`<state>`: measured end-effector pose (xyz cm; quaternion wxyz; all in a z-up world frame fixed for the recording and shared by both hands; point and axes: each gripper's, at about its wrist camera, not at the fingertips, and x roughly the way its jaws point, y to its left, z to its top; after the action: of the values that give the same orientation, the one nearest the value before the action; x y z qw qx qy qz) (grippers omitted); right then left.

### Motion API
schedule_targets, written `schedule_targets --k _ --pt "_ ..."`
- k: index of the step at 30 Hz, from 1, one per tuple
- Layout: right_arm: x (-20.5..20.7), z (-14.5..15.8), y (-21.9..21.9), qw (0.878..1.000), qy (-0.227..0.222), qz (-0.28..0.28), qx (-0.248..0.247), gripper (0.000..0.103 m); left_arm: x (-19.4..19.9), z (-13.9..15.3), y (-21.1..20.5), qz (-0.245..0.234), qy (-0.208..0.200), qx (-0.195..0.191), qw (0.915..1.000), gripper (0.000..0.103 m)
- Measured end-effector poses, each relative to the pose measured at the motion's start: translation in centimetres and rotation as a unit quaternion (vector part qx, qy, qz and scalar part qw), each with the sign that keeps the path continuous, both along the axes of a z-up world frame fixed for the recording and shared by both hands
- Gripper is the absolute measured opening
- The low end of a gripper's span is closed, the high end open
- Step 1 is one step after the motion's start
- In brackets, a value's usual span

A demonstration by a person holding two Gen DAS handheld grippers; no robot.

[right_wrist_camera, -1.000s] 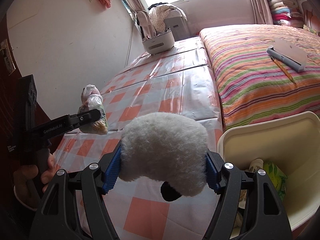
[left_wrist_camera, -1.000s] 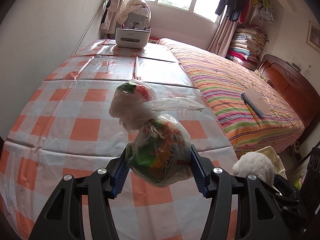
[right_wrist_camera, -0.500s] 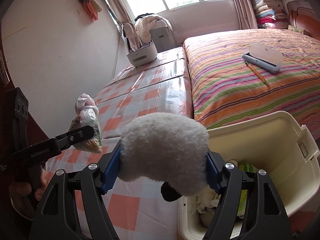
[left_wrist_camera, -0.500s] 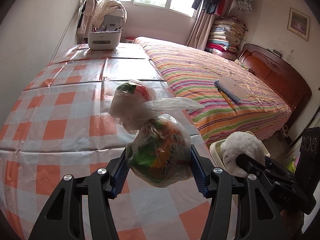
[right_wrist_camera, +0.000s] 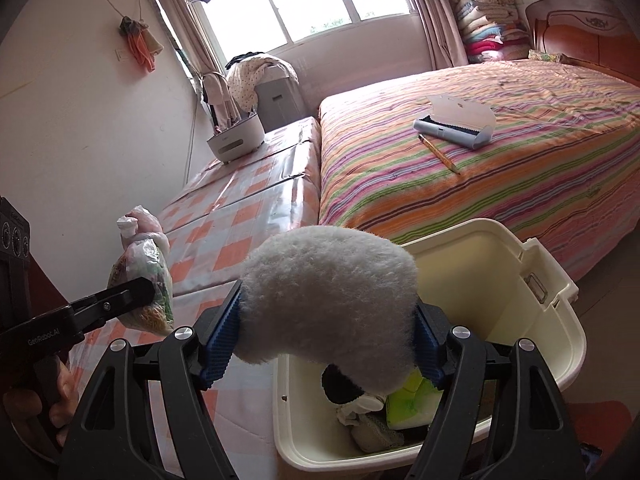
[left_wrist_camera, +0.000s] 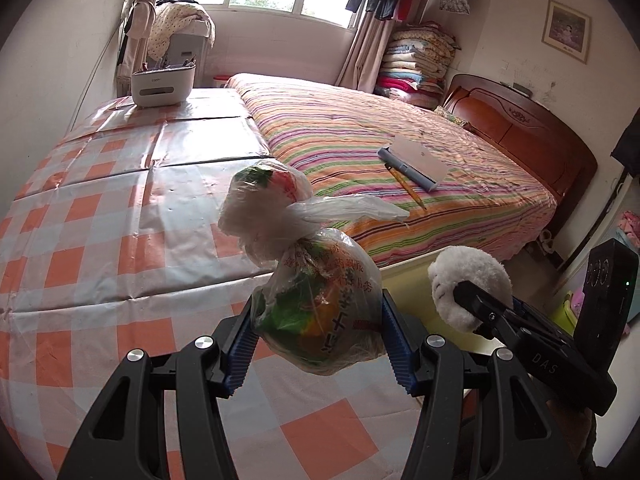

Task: Collect trash
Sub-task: 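Carry the plush toy and snack bag over the cream bin with both tools, then open the right gripper over the bin while the left gripper releases the snack bag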

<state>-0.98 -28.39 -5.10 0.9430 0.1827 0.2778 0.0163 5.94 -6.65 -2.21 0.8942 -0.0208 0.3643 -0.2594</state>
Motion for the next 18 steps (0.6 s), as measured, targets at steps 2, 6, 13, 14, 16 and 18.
schedule_targets --k 2,6,13,14,16,18 --pt "-0.4 0.0 -0.6 1.0 -0.004 -0.013 -0.005 0.072 -0.3 0.0 -0.6 -0.007 0.0 0.0 1.0 0.055" --pt "-1.0 -0.2 -1.9 0.999 -0.009 -0.036 0.0 0.075 -1.0 0.0 -2.0 -0.023 0.002 -0.001 0.9997 0.055" --pt "-2.0 -0.3 -3.7 0.998 -0.021 -0.064 0.01 0.082 -2.0 0.1 -4.4 -0.046 -0.001 -0.001 0.9989 0.055" --pt "-2.0 -0.3 -4.0 0.997 -0.021 -0.068 0.013 0.084 -2.1 0.1 -4.7 -0.049 -0.001 -0.001 0.9988 0.055" --pt "-2.1 -0.5 -4.6 0.997 -0.02 -0.075 0.022 0.084 -2.3 0.1 -5.2 -0.054 0.0 -0.002 0.9985 0.055" --pt "-2.4 -0.7 -5.4 0.996 -0.02 -0.084 0.039 0.088 -2.4 0.0 -5.8 -0.059 0.003 -0.002 0.9983 0.055"
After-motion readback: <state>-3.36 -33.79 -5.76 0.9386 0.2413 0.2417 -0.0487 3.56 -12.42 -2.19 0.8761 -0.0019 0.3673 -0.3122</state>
